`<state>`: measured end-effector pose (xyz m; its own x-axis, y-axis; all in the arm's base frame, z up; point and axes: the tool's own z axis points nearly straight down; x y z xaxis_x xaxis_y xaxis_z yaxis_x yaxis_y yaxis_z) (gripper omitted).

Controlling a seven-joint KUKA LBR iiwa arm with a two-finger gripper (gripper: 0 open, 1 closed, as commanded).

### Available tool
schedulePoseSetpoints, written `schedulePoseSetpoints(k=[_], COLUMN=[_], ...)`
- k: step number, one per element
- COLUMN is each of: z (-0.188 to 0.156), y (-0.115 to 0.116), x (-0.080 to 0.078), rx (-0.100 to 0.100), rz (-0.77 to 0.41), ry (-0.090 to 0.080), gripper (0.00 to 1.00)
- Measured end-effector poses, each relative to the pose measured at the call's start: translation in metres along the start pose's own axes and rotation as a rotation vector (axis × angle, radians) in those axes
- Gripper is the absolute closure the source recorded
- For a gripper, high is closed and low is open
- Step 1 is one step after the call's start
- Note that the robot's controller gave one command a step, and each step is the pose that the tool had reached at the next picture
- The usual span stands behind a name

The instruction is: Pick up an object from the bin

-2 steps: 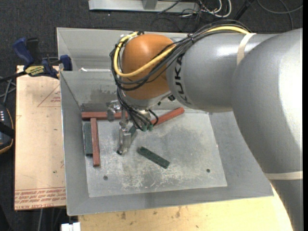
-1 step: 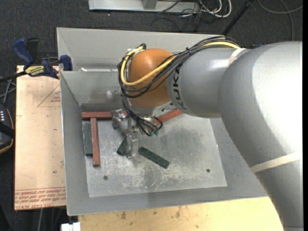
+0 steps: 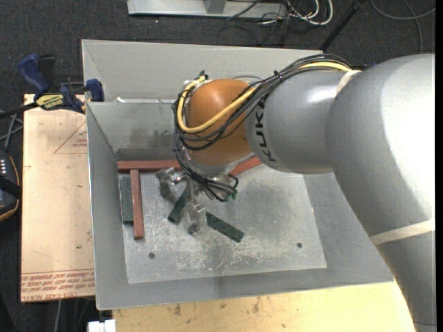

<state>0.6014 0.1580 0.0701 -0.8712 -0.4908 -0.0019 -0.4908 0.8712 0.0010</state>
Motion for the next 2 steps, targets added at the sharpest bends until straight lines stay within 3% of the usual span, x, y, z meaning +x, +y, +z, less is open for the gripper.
schedulePoseSetpoints(k=[1,2], z=[0.0019,-0.001], y=[-0.0051,0.0005], x=[-0.0107,-0.0013], rx=[0.0,0.0], rz=[0.146,0.003], ry=[-0.001,-0.002], gripper=[0.0,1.0])
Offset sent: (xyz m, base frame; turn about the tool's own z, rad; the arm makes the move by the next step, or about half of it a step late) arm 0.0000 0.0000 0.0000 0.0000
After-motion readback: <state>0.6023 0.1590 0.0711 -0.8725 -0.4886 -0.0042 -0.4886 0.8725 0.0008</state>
